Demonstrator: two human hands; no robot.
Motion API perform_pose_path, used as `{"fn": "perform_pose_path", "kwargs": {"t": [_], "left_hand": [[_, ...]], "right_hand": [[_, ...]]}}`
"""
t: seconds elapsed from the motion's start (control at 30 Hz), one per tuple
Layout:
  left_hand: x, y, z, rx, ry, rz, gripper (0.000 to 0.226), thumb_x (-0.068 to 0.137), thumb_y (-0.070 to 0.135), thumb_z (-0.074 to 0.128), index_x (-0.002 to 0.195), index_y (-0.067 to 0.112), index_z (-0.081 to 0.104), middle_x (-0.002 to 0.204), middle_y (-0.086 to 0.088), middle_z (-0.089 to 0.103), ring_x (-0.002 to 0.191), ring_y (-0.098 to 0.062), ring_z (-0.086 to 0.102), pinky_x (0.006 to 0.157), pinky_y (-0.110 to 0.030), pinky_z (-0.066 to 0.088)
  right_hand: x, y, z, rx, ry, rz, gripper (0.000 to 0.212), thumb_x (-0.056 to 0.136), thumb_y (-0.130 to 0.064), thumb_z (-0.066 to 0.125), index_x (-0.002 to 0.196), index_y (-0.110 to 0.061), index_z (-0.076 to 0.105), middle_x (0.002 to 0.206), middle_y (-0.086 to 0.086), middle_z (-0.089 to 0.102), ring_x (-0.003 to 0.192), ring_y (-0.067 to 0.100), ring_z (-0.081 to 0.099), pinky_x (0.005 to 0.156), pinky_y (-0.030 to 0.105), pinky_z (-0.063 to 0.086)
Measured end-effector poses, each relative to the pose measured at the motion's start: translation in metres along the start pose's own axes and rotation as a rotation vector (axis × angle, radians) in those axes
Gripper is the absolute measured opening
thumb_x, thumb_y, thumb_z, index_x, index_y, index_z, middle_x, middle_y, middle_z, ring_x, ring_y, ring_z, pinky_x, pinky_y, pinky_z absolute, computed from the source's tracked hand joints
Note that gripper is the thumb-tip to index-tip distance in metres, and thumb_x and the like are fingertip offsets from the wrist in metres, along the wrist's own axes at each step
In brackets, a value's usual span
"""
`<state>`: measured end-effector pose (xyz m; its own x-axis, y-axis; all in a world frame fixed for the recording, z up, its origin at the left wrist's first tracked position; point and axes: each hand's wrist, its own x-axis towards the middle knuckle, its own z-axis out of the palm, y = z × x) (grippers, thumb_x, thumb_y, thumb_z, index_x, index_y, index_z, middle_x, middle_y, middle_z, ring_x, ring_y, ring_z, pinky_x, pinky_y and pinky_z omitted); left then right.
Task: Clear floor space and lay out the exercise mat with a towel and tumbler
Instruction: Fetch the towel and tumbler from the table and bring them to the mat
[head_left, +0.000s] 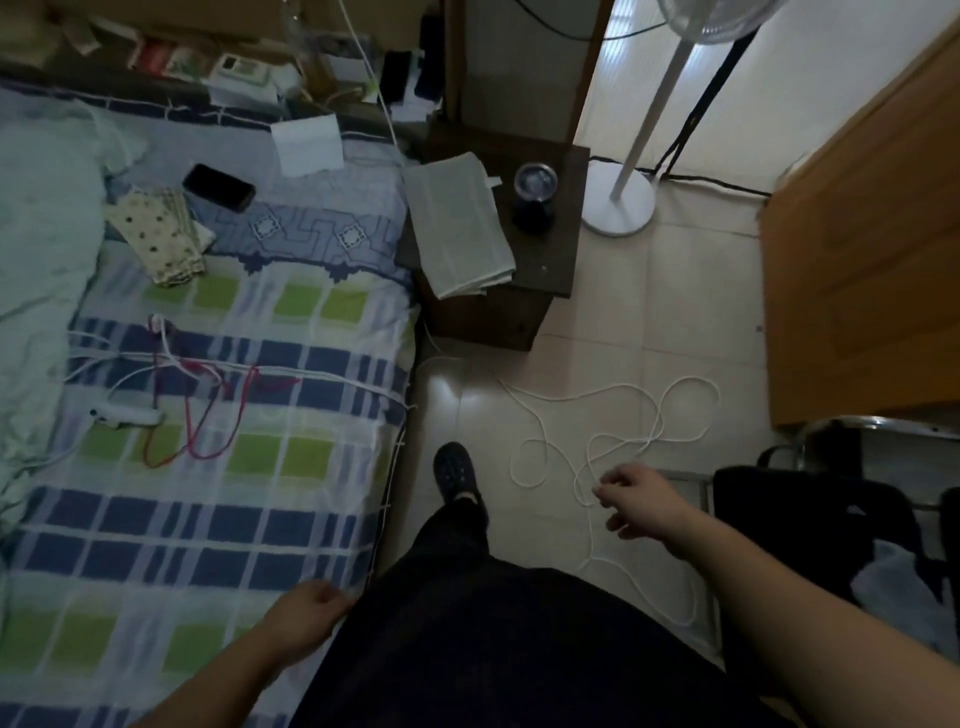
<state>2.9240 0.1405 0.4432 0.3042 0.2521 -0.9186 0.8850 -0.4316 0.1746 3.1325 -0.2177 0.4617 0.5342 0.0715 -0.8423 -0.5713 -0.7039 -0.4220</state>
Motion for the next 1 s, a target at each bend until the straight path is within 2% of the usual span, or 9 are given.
{"fn": "perform_pose_path", "kwargs": {"t": [0.13,0.23,0.3,0.37,0.5,0.63,0.8,0.9,1.0], "left_hand": [[0.038,0.044,-0.062,0.125,-0.029,0.016,0.023,0.091,0.026,0.054,0.074,0.012,0.055,0.076,-0.009,0.059,0.073,-0.021,0.057,0.061,-0.028,0.037],[0.071,0.103,-0.125,0.206,0.017,0.08,0.026,0.094,0.027,0.051,0.089,0.005,0.064,0.095,-0.017,0.065,0.084,-0.026,0.06,0.07,-0.028,0.041],[0.088,0.151,-0.162,0.198,0.071,0.115,0.029,0.094,0.026,0.05,0.087,0.001,0.064,0.092,-0.019,0.065,0.091,-0.035,0.063,0.071,-0.03,0.042],[0.102,0.2,-0.188,0.163,0.13,0.17,0.027,0.093,0.023,0.051,0.076,0.004,0.06,0.083,-0.019,0.063,0.083,-0.036,0.063,0.068,-0.032,0.041],[0.128,0.298,-0.21,0.212,0.19,0.301,0.026,0.093,0.028,0.051,0.087,0.006,0.063,0.091,-0.015,0.065,0.087,-0.029,0.061,0.072,-0.032,0.043],[0.145,0.368,-0.191,0.199,0.138,0.338,0.024,0.09,0.028,0.054,0.079,0.009,0.065,0.08,-0.01,0.063,0.073,-0.02,0.057,0.069,-0.03,0.042],[0.191,0.42,-0.175,0.072,0.167,0.231,0.029,0.087,0.021,0.054,0.06,0.011,0.059,0.065,-0.014,0.059,0.065,-0.019,0.054,0.067,-0.033,0.043],[0.24,0.443,-0.18,-0.034,0.228,0.158,0.03,0.09,0.017,0.053,0.069,-0.002,0.064,0.077,-0.024,0.065,0.074,-0.021,0.057,0.07,-0.036,0.044],[0.296,0.459,-0.193,-0.147,0.319,0.089,0.029,0.089,0.024,0.058,0.088,-0.002,0.07,0.094,-0.021,0.068,0.09,-0.028,0.063,0.081,-0.033,0.046]], "right_hand": [[0.024,-0.032,-0.014,-0.087,-0.004,0.05,0.012,0.089,-0.021,0.061,0.084,-0.01,0.062,0.074,0.008,0.059,0.062,0.019,0.059,0.056,0.029,0.046],[0.042,-0.047,-0.028,-0.194,0.049,0.04,0.016,0.087,-0.021,0.062,0.079,-0.008,0.066,0.07,0.005,0.062,0.066,0.017,0.058,0.063,0.028,0.045],[0.049,-0.053,-0.04,-0.263,0.054,0.069,0.017,0.087,-0.023,0.062,0.077,-0.01,0.066,0.074,0.005,0.065,0.067,0.014,0.058,0.06,0.025,0.041],[0.058,-0.056,-0.053,-0.3,0.028,0.121,0.017,0.087,-0.025,0.061,0.074,-0.014,0.063,0.075,0.004,0.066,0.069,0.015,0.059,0.059,0.025,0.041],[0.096,-0.081,-0.087,-0.318,-0.022,0.17,0.023,0.085,-0.025,0.063,0.065,-0.016,0.056,0.065,0.001,0.061,0.062,0.014,0.056,0.059,0.026,0.041],[0.155,-0.131,-0.124,-0.312,0.012,0.065,0.029,0.086,-0.029,0.062,0.065,-0.01,0.055,0.065,0.004,0.057,0.062,0.017,0.054,0.06,0.028,0.038],[0.263,-0.228,-0.179,-0.291,0.026,-0.07,0.022,0.085,-0.034,0.063,0.081,-0.012,0.067,0.079,0.009,0.07,0.075,0.024,0.063,0.071,0.034,0.049],[0.329,-0.272,-0.192,-0.187,0.079,-0.079,0.021,0.083,-0.031,0.068,0.091,-0.011,0.068,0.089,0.016,0.07,0.084,0.03,0.064,0.081,0.043,0.054],[0.381,-0.294,-0.185,-0.083,0.123,-0.062,0.035,0.079,-0.03,0.073,0.107,-0.011,0.062,0.099,0.011,0.065,0.092,0.03,0.064,0.087,0.047,0.055]]}}
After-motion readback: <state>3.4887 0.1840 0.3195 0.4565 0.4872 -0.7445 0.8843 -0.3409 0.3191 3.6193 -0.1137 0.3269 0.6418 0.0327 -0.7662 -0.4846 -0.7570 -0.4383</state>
